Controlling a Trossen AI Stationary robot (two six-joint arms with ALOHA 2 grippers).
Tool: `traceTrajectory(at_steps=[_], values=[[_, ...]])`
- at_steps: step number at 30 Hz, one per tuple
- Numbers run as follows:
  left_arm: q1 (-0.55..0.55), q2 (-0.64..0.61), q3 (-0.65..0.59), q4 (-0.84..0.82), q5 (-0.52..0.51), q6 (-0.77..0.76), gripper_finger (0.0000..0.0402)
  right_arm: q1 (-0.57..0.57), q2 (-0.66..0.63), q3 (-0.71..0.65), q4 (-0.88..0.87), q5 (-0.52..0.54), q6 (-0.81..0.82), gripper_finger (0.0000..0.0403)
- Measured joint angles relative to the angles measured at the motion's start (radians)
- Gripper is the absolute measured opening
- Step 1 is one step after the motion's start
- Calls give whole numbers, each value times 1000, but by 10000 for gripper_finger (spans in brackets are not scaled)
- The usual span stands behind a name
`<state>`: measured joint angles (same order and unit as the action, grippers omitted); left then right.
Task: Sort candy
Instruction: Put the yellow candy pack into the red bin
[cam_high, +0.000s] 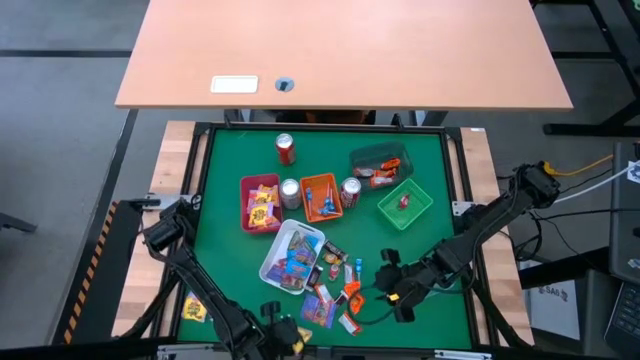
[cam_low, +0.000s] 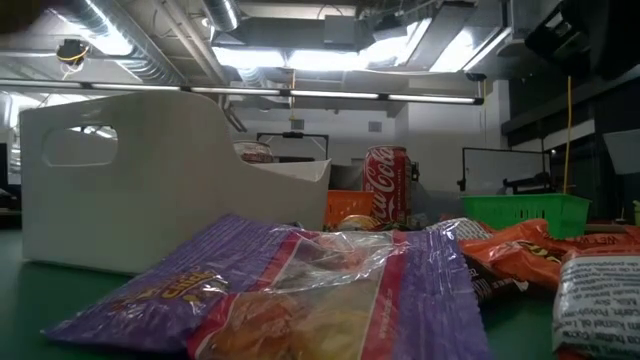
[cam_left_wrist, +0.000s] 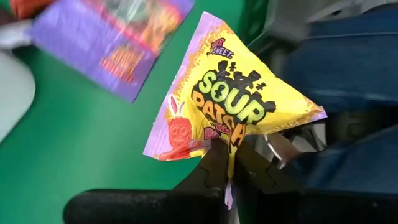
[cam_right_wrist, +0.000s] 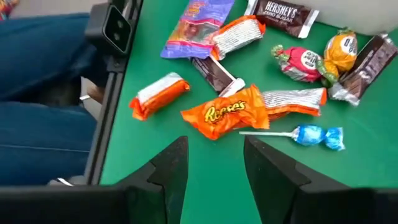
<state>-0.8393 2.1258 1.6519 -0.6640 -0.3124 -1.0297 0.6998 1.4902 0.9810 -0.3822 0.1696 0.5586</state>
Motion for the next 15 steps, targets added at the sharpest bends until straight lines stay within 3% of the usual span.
traceTrajectory(at_steps=[6,10,15], values=[[25,-2,130,-117,-26,79,1,0,0,0,29,43,116,154],[51,-2,216,-257,-67,148,1,0,20,1,22,126,210,154],[87,-3,321,-452,-128,236,1,0,74,1,24,137,275,154]])
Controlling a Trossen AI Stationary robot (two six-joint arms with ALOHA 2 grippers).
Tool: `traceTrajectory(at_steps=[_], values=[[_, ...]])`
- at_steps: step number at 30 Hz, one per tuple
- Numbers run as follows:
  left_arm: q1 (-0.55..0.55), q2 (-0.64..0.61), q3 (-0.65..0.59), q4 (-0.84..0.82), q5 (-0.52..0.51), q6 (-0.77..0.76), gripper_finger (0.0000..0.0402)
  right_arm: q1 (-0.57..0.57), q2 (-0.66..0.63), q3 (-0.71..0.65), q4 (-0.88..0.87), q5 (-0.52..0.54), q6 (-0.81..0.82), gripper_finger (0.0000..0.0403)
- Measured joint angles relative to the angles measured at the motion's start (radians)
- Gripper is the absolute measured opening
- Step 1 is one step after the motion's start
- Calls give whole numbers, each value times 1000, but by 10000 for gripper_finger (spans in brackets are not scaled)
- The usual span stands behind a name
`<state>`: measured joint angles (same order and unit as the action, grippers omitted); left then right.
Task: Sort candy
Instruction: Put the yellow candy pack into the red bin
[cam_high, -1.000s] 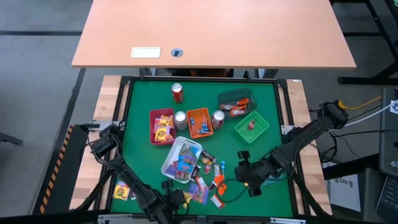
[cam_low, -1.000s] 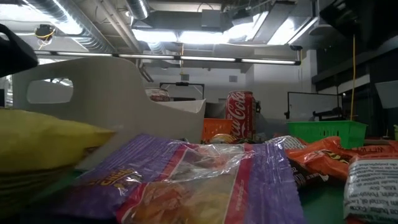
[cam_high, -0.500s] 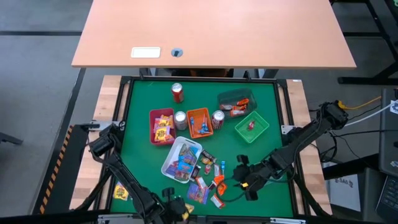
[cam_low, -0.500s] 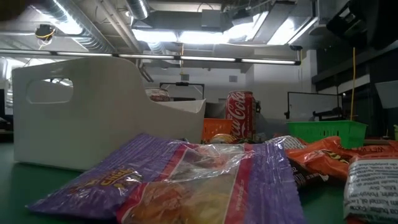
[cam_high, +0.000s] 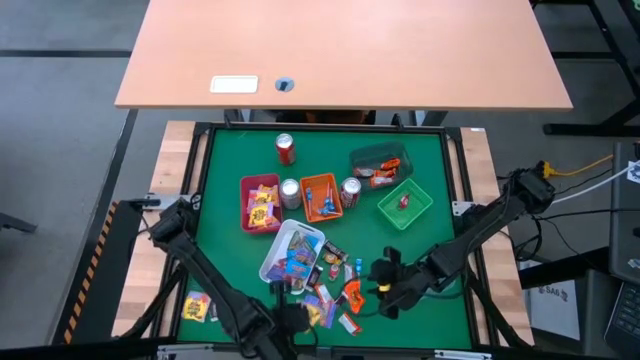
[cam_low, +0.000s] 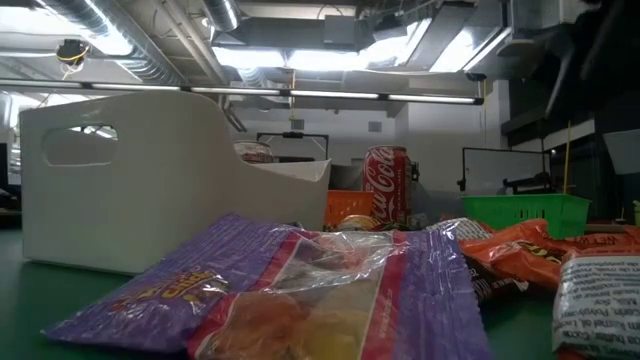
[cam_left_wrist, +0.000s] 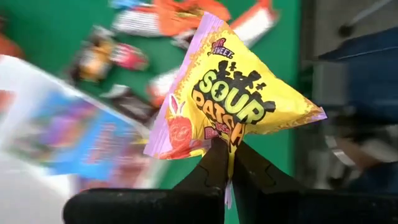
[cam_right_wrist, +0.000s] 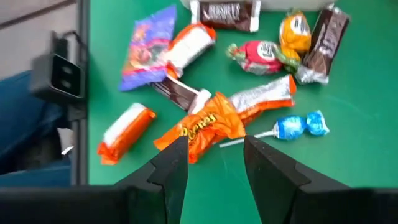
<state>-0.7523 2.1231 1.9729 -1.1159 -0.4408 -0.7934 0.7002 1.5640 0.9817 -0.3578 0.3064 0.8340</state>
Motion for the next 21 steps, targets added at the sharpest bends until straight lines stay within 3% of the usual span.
traceTrajectory(at_steps=[7,12,21], values=[[86,0,80,-475,-90,58,1,0,66,0,-12,-4,0,154],[188,-67,-41,-434,-72,190,1,0,71,1,-14,-10,-3,154],[323,-307,-436,-432,-67,134,1,0,71,1,-10,-20,57,154]])
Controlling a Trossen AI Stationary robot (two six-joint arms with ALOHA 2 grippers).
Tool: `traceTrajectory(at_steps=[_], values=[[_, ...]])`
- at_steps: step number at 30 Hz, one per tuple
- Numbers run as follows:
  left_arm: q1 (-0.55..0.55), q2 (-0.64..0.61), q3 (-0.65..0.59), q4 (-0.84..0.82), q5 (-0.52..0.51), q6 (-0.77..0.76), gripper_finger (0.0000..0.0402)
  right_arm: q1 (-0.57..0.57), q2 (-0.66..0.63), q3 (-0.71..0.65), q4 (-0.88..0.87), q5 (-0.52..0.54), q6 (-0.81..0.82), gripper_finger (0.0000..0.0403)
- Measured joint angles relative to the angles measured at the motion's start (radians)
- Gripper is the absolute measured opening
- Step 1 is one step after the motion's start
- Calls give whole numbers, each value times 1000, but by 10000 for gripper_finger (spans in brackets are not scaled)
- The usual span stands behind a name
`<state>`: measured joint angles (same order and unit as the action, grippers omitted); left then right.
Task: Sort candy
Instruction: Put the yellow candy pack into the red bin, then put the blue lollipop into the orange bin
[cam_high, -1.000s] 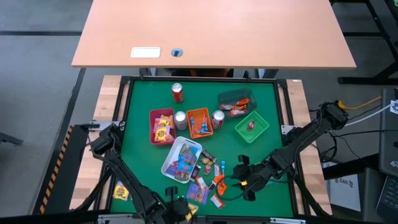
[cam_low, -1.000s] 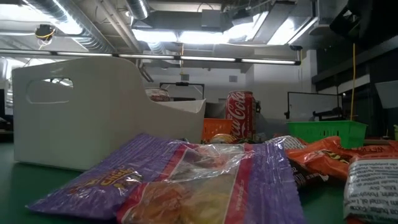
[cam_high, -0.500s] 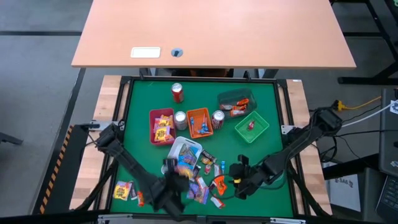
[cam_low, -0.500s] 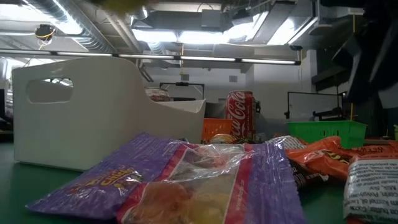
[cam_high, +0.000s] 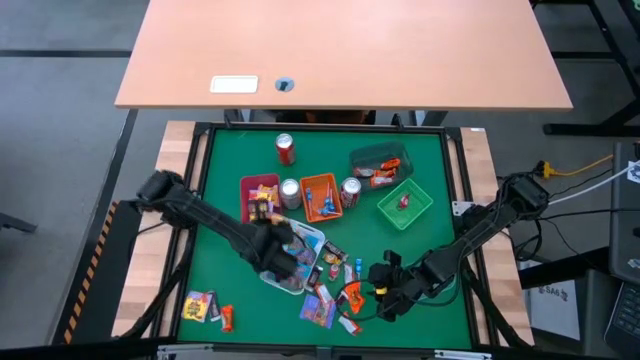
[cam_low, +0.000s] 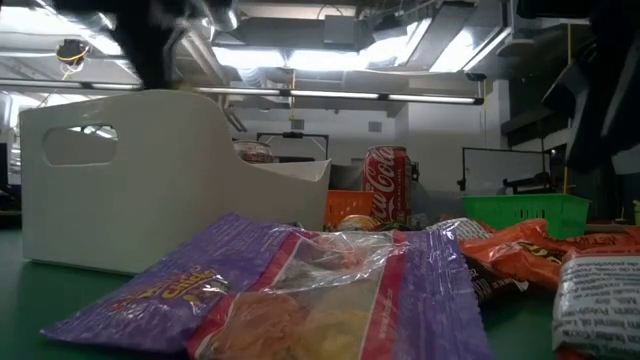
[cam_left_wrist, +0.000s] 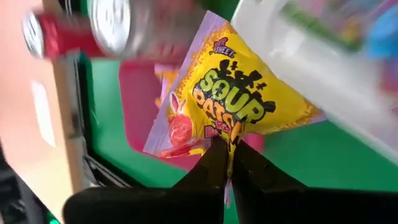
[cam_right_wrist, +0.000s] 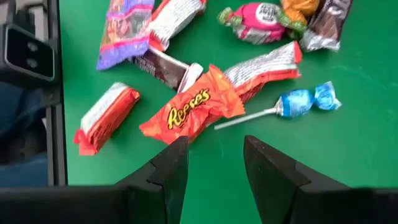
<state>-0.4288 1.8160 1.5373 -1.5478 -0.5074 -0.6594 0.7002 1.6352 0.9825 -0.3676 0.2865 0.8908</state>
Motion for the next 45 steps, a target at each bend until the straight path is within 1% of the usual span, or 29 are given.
traceTrajectory(at_steps=[3,6,10,14,17,20,25,29,33,38,45], values=[[40,-85,-157,46,1,-46,1,0,0,0,-2,21,35,154],[75,-142,-283,109,-8,-105,2,0,0,0,-2,38,67,154],[111,-151,-392,166,-14,-202,2,0,3,0,-32,52,114,154],[136,-152,-464,251,-11,-232,5,0,41,0,-83,88,178,154],[153,-152,-488,294,0,-239,20,0,74,0,-75,88,205,154],[169,-152,-493,326,0,-240,46,-2,104,0,-59,101,222,154],[186,-152,-493,359,0,-240,87,-9,119,0,-52,166,295,154],[185,-152,-493,398,0,-236,109,-22,119,0,-48,193,343,154],[185,-152,-493,412,0,-225,119,-34,119,0,-46,192,376,154],[184,-151,-493,414,0,-224,120,-33,119,0,-37,182,395,154],[184,-151,-493,420,0,-224,120,-32,166,0,38,161,395,154]])
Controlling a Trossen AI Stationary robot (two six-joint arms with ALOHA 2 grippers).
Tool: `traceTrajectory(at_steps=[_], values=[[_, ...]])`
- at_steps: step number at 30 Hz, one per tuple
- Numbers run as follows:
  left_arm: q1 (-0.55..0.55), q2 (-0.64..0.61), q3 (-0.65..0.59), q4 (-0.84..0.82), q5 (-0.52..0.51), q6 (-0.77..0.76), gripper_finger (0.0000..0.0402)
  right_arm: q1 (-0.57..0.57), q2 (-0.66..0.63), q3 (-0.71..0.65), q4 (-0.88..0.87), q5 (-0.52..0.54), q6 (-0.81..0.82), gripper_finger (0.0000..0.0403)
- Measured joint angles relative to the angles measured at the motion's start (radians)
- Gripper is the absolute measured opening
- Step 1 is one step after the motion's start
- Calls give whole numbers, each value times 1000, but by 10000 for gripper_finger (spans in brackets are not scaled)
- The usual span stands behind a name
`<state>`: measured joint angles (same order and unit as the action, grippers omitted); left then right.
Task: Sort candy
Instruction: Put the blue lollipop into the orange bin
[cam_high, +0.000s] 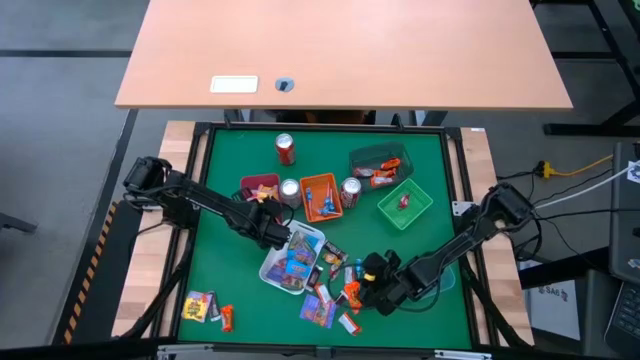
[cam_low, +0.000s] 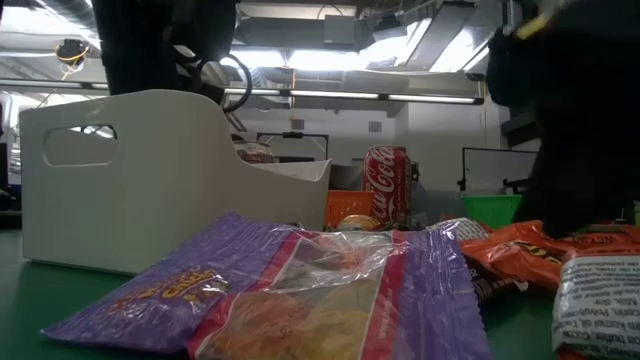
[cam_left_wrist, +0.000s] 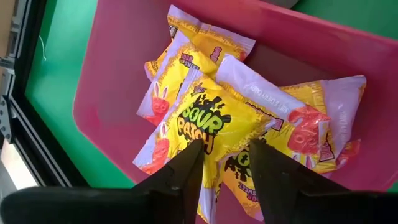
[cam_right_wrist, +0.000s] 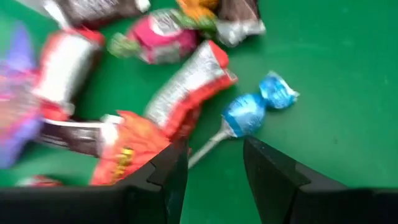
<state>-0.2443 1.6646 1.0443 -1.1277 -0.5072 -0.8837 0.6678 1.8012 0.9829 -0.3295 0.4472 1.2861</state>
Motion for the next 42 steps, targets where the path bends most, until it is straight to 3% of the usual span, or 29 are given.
traceTrajectory(at_steps=[8,33,42], values=[[-1,0,0,19,0,0,120,0,61,2,38,7,17,154],[-1,0,0,23,0,0,120,-18,69,-1,2,122,19,154],[-1,0,0,25,0,1,120,-56,67,0,-18,91,-9,146]])
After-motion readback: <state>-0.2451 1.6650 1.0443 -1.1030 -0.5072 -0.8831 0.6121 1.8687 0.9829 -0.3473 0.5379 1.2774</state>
